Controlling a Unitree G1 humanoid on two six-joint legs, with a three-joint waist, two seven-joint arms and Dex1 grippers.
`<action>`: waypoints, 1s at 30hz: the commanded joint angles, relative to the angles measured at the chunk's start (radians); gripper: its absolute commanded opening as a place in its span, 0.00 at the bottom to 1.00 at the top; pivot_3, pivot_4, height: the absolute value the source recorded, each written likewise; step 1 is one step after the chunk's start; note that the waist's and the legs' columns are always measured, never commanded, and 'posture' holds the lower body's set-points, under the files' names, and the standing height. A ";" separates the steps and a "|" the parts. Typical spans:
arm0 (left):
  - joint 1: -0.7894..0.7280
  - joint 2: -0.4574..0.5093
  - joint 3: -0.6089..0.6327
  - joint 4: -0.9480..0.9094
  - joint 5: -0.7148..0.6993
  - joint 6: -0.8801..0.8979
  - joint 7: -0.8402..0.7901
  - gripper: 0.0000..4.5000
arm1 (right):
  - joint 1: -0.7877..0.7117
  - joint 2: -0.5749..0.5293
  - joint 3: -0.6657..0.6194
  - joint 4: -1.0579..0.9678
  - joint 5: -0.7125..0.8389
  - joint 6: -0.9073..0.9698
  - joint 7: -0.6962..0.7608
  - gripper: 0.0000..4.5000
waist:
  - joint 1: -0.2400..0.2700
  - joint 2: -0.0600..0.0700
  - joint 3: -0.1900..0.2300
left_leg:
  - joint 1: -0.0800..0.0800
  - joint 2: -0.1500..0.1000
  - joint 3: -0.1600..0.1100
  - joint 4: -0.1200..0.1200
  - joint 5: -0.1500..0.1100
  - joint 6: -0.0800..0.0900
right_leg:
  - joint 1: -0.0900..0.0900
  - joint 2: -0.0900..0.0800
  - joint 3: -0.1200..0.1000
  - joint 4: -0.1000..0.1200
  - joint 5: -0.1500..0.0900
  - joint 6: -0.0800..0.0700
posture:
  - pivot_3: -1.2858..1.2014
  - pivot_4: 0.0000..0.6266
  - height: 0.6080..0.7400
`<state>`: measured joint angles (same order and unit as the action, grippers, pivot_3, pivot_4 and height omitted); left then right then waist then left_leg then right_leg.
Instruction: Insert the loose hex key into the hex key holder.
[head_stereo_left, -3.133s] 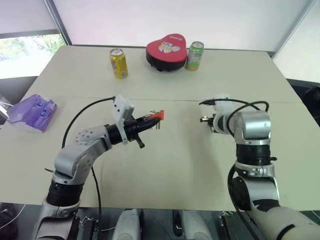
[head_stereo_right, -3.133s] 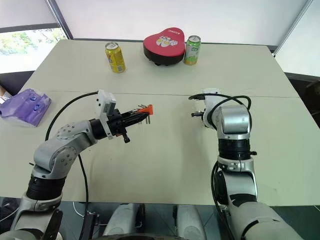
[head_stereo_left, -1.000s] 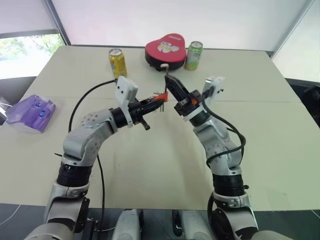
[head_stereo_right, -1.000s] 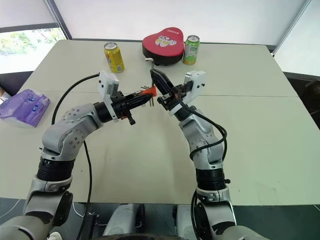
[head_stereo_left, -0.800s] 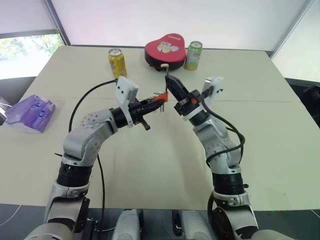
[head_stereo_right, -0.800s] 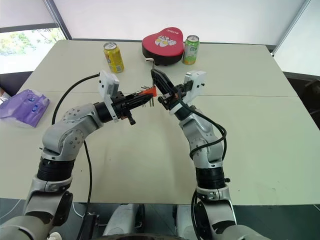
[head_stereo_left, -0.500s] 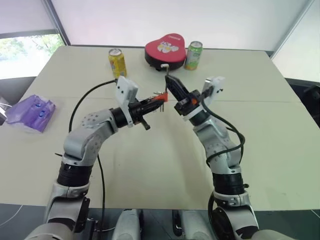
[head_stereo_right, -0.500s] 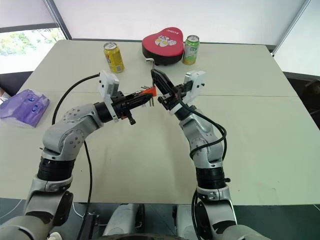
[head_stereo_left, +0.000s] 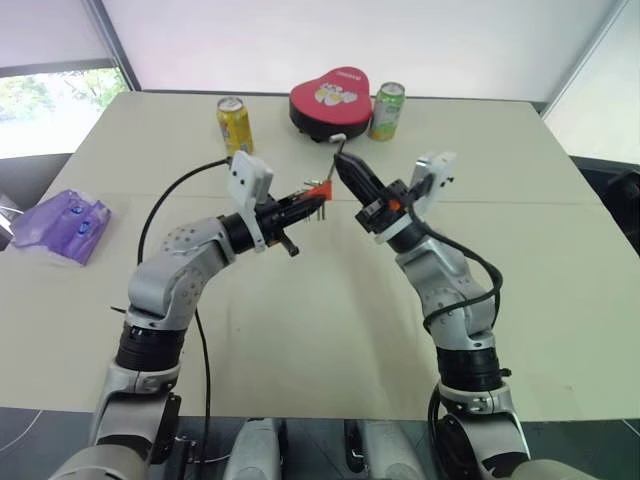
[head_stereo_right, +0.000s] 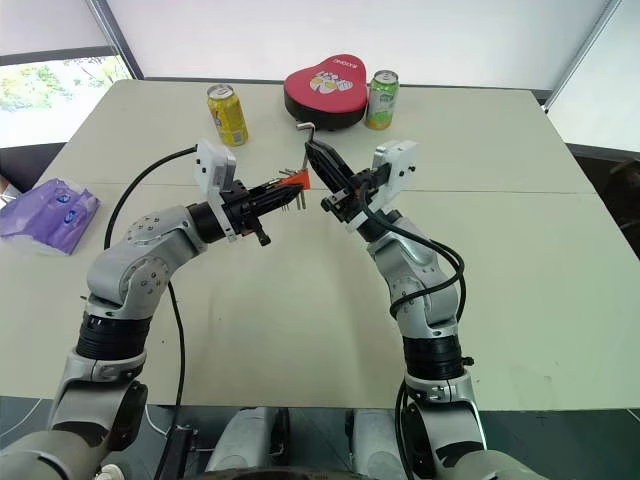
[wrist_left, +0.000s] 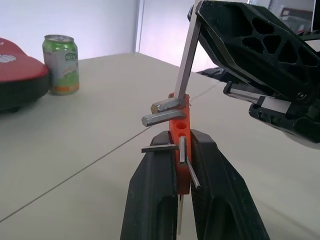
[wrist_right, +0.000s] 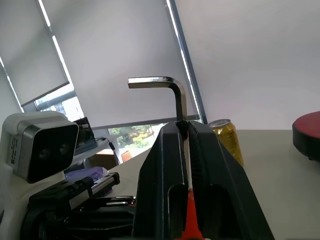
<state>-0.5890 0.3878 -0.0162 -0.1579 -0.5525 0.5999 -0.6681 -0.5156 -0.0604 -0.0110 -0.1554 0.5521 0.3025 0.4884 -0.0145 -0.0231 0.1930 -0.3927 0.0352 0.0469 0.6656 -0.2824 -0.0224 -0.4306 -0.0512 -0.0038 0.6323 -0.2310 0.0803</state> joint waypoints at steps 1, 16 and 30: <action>-0.015 0.013 -0.010 -0.023 0.033 -0.050 -0.026 0.00 | -0.007 -0.009 0.035 -0.044 0.000 0.017 0.022 0.02 | 0.000 0.000 0.000 | 0.000 0.000 0.000 0.000 0.000 0.000 | 0.000 0.000 0.000 0.000 0.000 0.000 | 0.52 0.24 1.00; -0.020 -0.003 -0.003 -0.023 0.076 -0.079 -0.045 0.00 | -0.002 -0.052 0.048 -0.059 0.008 0.073 0.034 0.02 | 0.001 0.000 0.000 | 0.000 0.000 0.001 0.000 0.000 0.000 | 0.000 0.000 0.000 0.000 0.000 0.000 | 0.52 0.24 1.00; -0.025 -0.027 0.012 -0.017 0.072 -0.081 -0.037 0.00 | 0.021 -0.086 0.034 -0.080 0.014 0.106 0.035 0.02 | 0.001 0.000 0.000 | 0.000 0.000 0.001 0.000 0.000 0.000 | 0.000 0.000 0.000 0.000 0.000 0.000 | 0.52 0.24 1.00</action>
<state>-0.5856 0.3691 -0.0366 -0.1487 -0.4687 0.5552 -0.7159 -0.5053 -0.1445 0.0045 -0.1945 0.5520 0.3965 0.4994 -0.0136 -0.0232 0.1930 -0.3927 0.0352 0.0474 0.6656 -0.2825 -0.0224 -0.4306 -0.0512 -0.0038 0.6323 -0.2310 0.0803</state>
